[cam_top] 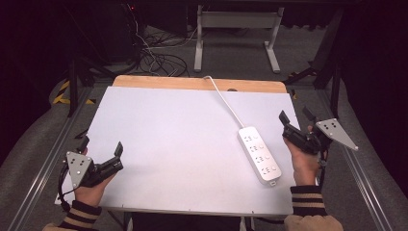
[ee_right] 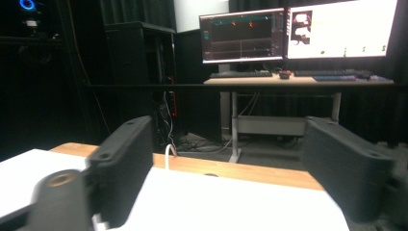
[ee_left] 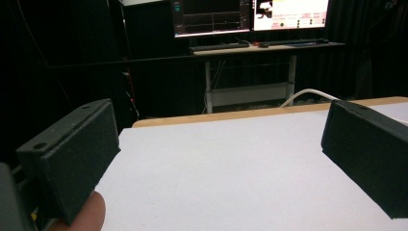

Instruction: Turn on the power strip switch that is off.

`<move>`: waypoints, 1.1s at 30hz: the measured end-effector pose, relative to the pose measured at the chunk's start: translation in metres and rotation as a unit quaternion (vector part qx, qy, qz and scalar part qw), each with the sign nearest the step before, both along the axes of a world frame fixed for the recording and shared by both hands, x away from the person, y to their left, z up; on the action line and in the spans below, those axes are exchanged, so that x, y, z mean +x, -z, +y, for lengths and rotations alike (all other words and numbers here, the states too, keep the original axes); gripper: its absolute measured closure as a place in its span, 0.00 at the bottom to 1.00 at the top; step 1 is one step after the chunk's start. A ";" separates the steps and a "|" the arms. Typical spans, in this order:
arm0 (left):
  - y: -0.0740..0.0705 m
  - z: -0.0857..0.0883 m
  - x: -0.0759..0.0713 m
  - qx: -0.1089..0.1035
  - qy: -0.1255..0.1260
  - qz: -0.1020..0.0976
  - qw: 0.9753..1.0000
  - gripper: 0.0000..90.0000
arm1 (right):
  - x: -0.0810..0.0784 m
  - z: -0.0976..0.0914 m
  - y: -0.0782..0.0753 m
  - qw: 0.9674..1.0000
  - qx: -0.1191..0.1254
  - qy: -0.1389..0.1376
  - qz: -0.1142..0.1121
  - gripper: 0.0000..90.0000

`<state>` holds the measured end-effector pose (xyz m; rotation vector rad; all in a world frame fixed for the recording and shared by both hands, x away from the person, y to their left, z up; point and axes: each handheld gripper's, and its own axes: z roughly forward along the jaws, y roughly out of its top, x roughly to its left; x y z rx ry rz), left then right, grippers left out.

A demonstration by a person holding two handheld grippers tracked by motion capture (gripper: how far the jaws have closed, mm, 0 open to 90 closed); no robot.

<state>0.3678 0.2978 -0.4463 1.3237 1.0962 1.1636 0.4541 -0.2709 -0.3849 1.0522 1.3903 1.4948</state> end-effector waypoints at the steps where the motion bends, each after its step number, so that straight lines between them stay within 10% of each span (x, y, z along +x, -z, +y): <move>1: 0.000 0.000 0.000 0.000 0.000 0.000 1.000 0.00 | 0.000 -0.001 0.000 1.000 -0.003 -0.001 0.002 0.17; 33: -0.002 -0.005 0.001 0.000 0.009 -0.003 1.000 0.00 | -0.012 -0.010 0.006 1.000 0.015 -0.003 -0.014 0.19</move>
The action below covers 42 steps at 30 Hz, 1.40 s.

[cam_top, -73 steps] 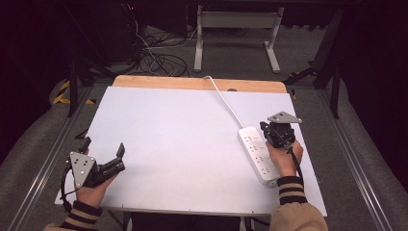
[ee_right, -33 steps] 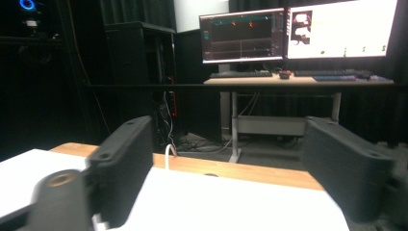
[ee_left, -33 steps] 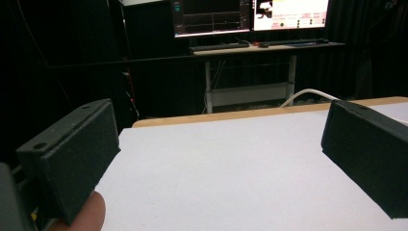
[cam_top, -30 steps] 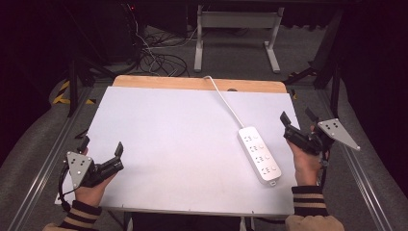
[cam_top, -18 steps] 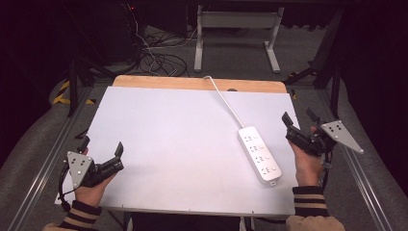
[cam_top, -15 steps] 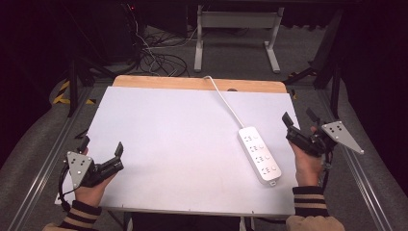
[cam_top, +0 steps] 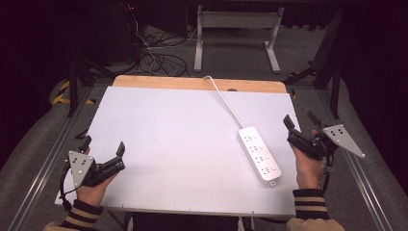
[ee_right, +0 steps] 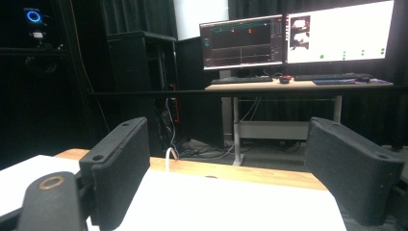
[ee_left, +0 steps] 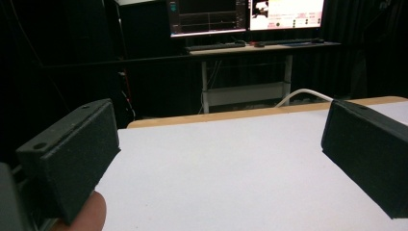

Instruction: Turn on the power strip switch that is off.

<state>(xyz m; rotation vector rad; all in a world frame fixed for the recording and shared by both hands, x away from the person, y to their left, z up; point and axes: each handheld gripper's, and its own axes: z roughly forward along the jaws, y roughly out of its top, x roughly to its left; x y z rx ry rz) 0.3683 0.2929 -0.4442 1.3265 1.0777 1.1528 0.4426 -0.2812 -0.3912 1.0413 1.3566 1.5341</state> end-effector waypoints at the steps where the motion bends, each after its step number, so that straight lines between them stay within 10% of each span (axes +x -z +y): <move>1: 0.000 0.000 0.000 0.003 0.002 0.001 1.000 0.00 | -0.001 0.000 0.000 1.000 0.000 0.000 -0.001 0.19; 42: 0.000 0.001 -0.005 -0.001 0.003 0.004 1.000 0.00 | -0.002 0.003 0.004 1.000 -0.008 -0.010 0.017 0.19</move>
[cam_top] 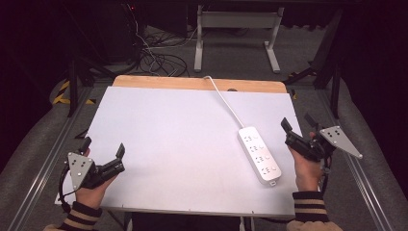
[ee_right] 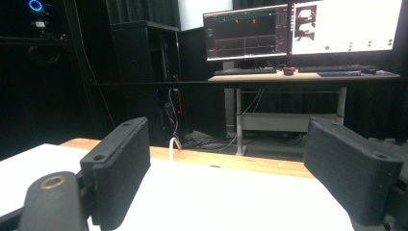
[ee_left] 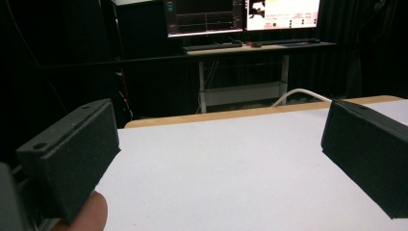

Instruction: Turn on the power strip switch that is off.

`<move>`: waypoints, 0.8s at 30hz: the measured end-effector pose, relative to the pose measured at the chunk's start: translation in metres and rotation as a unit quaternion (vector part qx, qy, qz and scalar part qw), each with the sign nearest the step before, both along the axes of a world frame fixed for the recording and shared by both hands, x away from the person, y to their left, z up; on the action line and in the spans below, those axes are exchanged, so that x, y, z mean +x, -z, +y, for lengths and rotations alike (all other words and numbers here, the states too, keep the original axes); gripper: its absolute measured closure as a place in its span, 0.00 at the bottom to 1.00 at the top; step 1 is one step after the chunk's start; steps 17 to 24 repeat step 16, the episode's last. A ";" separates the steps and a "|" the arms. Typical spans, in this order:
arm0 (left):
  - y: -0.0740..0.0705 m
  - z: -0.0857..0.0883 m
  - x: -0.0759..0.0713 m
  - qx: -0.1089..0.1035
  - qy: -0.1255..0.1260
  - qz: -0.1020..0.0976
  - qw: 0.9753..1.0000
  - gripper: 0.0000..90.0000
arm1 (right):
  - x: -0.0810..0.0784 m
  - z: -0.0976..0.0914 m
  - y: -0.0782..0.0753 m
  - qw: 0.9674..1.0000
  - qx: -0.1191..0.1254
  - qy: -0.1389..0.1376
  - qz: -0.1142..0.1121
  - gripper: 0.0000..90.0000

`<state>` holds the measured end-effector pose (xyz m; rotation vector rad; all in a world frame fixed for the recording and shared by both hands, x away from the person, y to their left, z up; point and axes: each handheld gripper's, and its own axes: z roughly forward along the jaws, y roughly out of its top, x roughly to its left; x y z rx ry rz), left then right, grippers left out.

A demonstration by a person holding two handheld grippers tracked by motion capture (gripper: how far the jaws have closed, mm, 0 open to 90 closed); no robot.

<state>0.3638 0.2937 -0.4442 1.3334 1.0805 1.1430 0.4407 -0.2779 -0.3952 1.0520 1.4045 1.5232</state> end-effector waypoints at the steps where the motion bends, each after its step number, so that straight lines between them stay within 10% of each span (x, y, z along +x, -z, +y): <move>1: 0.000 0.000 0.000 -0.001 0.000 -0.001 1.000 0.00 | 0.000 0.000 0.000 1.000 0.000 0.000 0.001 0.19; 24: 0.002 -0.002 0.005 0.001 0.004 0.004 1.000 0.00 | 0.000 -0.001 0.002 1.000 -0.002 -0.001 0.004 0.19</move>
